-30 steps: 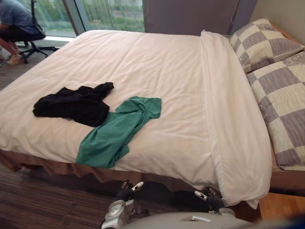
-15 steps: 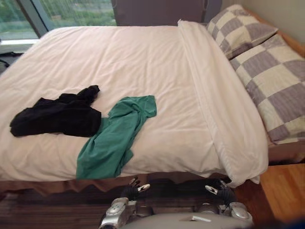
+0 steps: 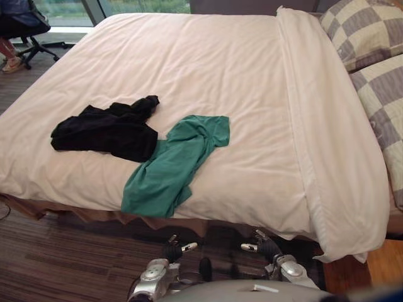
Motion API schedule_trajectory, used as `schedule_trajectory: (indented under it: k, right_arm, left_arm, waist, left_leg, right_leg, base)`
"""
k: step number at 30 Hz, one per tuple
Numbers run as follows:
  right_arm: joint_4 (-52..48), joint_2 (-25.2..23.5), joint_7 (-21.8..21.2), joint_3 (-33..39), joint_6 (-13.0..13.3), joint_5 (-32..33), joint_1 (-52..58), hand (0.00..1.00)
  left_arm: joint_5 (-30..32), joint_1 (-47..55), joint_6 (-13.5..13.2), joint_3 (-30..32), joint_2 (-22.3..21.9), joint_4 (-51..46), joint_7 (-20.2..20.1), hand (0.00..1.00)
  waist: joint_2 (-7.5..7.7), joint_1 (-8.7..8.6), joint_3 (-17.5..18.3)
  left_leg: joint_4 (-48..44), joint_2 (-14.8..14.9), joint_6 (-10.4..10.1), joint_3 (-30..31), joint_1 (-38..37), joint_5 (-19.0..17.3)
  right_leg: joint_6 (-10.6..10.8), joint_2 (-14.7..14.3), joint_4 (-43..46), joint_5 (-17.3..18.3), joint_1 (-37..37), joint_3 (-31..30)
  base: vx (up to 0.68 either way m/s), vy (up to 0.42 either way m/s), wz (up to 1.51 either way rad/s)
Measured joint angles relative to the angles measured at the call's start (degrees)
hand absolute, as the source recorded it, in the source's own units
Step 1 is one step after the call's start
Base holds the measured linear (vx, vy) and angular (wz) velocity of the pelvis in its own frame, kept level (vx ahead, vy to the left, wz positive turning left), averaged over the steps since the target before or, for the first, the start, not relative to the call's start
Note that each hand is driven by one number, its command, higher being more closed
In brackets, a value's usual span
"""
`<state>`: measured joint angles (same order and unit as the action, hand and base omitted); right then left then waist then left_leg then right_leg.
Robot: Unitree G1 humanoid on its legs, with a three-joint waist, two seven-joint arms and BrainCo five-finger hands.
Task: Tidy the bed and pick cloth on bed and put in laundry
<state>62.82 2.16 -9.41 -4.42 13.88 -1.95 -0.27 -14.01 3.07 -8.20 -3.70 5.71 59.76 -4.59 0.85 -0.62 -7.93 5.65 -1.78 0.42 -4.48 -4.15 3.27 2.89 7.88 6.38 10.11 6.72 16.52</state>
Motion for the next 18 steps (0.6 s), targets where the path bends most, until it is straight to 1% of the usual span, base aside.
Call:
schedule_trajectory:
  k: [2, 3, 4, 5, 6, 7, 8, 9, 11, 12, 13, 14, 15, 16, 17, 18]
  right_arm:
    - [0.01, 0.02, 0.30, 1.56, -0.92, 1.81, 0.13, 0.00]
    - [0.02, 0.09, 0.30, 1.61, -1.03, 1.83, 0.15, 0.00]
    - [-0.04, 0.39, 0.30, 1.74, -1.01, 1.81, 0.37, 0.00]
    - [-0.59, 0.57, 0.45, 2.09, -0.95, 1.80, 0.83, 0.00]
    - [-1.17, 0.66, 0.60, 2.41, -0.92, 1.78, 1.19, 0.00]
    - [-1.68, 1.03, 0.65, 3.37, -0.58, 1.77, 1.76, 0.00]
    - [-0.96, 1.45, 0.63, 4.20, -0.41, 1.78, 1.78, 0.00]
    - [-0.93, 2.00, 0.60, 4.62, -0.39, 1.77, 1.78, 0.00]
    - [-1.01, 2.22, 0.47, 5.29, -0.31, 1.69, 1.53, 0.00]
    - [-0.83, 2.31, 0.44, 6.20, -0.37, 1.26, 0.56, 0.00]
    - [-0.40, 2.69, 0.39, 6.85, -0.36, 0.20, -0.04, 0.00]
    - [-0.39, 3.30, 0.44, 7.39, -0.38, -0.64, -0.33, 0.00]
    - [-0.37, 5.14, 0.45, 7.21, -0.07, -1.91, -1.18, 0.00]
    - [-0.27, 7.15, 0.47, 7.01, 0.38, -3.12, -2.20, 0.00]
    - [-0.09, 7.89, 0.52, 6.98, 0.53, -3.60, -2.45, 0.00]
    - [0.08, 8.62, 0.55, 6.91, 0.96, -4.42, -3.58, 0.00]
  left_arm:
    - [-0.05, 0.87, -1.22, 2.93, -0.90, 0.04, -0.02, 0.00]
    - [-0.06, 1.13, -1.47, 3.50, -0.99, 0.03, -0.03, 0.00]
    - [-0.11, 1.60, -1.84, 4.56, -1.22, 0.03, -0.03, 0.00]
    - [0.03, 1.88, -2.04, 5.83, -1.76, -0.02, -0.09, 0.00]
    - [0.04, 1.74, -2.04, 6.42, -1.96, -0.03, -0.09, 0.00]
    - [0.09, 1.31, -2.22, 6.71, -2.29, -0.09, -0.11, 0.00]
    - [0.13, 1.04, -2.36, 6.45, -2.20, -0.15, -0.14, 0.00]
    - [0.13, 0.72, -2.37, 6.28, -1.96, -0.21, -0.14, 0.00]
    - [0.00, 0.51, -2.01, 5.78, -1.44, -0.20, -0.17, 0.00]
    - [-0.49, -0.04, -1.68, 5.06, -0.95, -0.27, -0.22, 0.00]
    - [-1.30, -2.18, -1.31, 3.64, -0.44, -0.57, -0.45, 0.00]
    - [-1.62, -2.77, -1.21, 3.00, -0.67, -0.63, -0.66, 0.00]
    - [-3.04, -2.82, -1.18, 0.78, -1.35, -0.48, -1.43, 0.00]
    - [-4.24, -3.16, -1.29, -0.93, -2.51, -0.93, -2.00, 0.00]
    - [-5.05, -3.35, -1.29, -1.30, -3.04, -1.19, -2.55, 0.00]
    - [-6.45, -3.83, -1.28, -2.73, -3.38, -1.19, -3.07, 0.00]
  waist:
    - [-0.44, 0.04, -0.17]
    - [-0.39, 0.03, -0.17]
    - [-0.34, -0.02, -0.17]
    - [-0.30, -0.21, -0.02]
    - [-0.20, -0.67, 0.00]
    - [-0.09, -1.63, -0.06]
    - [-0.53, -1.35, 0.12]
    - [-0.61, -1.34, 0.20]
    - [-0.42, -1.68, 0.07]
    - [1.22, -2.43, -0.25]
    - [3.22, -3.92, -0.70]
    - [2.99, -3.65, -0.83]
    - [1.95, -3.89, -1.51]
    - [0.02, -4.94, -2.12]
    - [-0.57, -5.21, -2.45]
    - [-0.82, -5.80, -2.63]
  left_leg:
    - [0.31, 0.77, -0.18, -1.72, -0.93, -0.15]
    - [0.31, 0.88, -0.46, -2.11, -1.01, -0.36]
    - [0.26, 1.31, -0.46, -3.93, -0.72, -1.20]
    - [-0.43, 2.22, -0.39, -8.31, -0.41, -2.43]
    - [-2.10, 2.78, -0.58, -10.56, 0.70, -3.09]
    - [-6.23, 3.88, -0.66, -12.92, 3.10, -4.08]
    - [-8.41, 4.00, -0.89, -13.15, 4.33, -5.00]
    - [-8.89, 3.95, -0.91, -13.65, 4.68, -5.24]
    - [-10.38, 3.17, -1.12, -15.55, 6.12, -4.38]
    - [-13.61, 1.26, -3.37, -17.10, 9.12, -2.41]
    - [-19.75, 0.51, -1.98, -16.29, 12.76, -3.01]
    - [-23.58, 2.15, -0.54, -16.07, 14.09, -5.09]
    - [-26.79, 7.06, -2.29, -13.66, 14.75, -6.28]
    - [-27.26, 11.92, -3.88, -10.15, 14.23, -5.98]
    - [-27.23, 14.10, -4.53, -8.26, 13.87, -5.58]
    - [-26.99, 16.66, -5.86, -5.48, 13.30, -4.70]
  right_leg:
    - [-0.13, -0.55, 0.04, 0.30, 0.13, -1.24]
    - [-0.12, -0.66, 0.03, 0.36, 0.11, -1.48]
    - [0.11, -0.73, -0.05, 0.33, -0.03, -1.47]
    - [0.36, -0.47, -0.36, 0.07, -0.11, -1.11]
    - [0.36, -0.15, -0.38, 0.09, -0.24, -0.39]
    - [0.70, 0.40, 0.15, 0.36, -0.59, 0.52]
    - [0.74, 1.05, 2.06, 0.86, -1.76, 0.37]
    - [0.58, 1.49, 3.55, 1.29, -2.68, -0.07]
    - [0.37, 3.34, 8.24, 2.97, -6.08, -1.26]
    - [0.72, 6.99, 11.19, 3.93, -8.96, -1.65]
    - [0.51, 11.27, 12.89, 4.42, -10.88, -2.49]
    - [0.84, 12.24, 13.54, 4.22, -11.63, -3.52]
    - [1.72, 13.22, 15.34, 3.95, -13.17, -4.96]
    - [2.86, 13.63, 17.92, 4.43, -15.02, -7.07]
    - [3.79, 14.42, 19.94, 5.00, -16.57, -8.42]
    - [5.45, 16.36, 23.13, 6.01, -18.91, -10.29]
  base:
    - [-0.13, -0.049, -0.29]
    - [-0.09, -0.015, -0.28]
    - [-0.10, 0.005, -0.15]
    - [-0.10, 0.011, 0.02]
    - [-0.07, 0.031, 0.41]
    - [-0.01, 0.047, 0.42]
    - [0.00, 0.057, 0.24]
    - [0.01, 0.074, -0.12]
    - [0.04, 0.069, -0.09]
    - [-0.02, 0.098, 0.14]
    - [-0.03, 0.129, 0.08]
    - [-0.05, 0.111, -0.16]
    - [-0.02, 0.208, -0.46]
    - [-0.04, 0.240, -0.47]
    - [-0.07, 0.380, -0.43]
    - [-0.05, 0.400, -0.22]
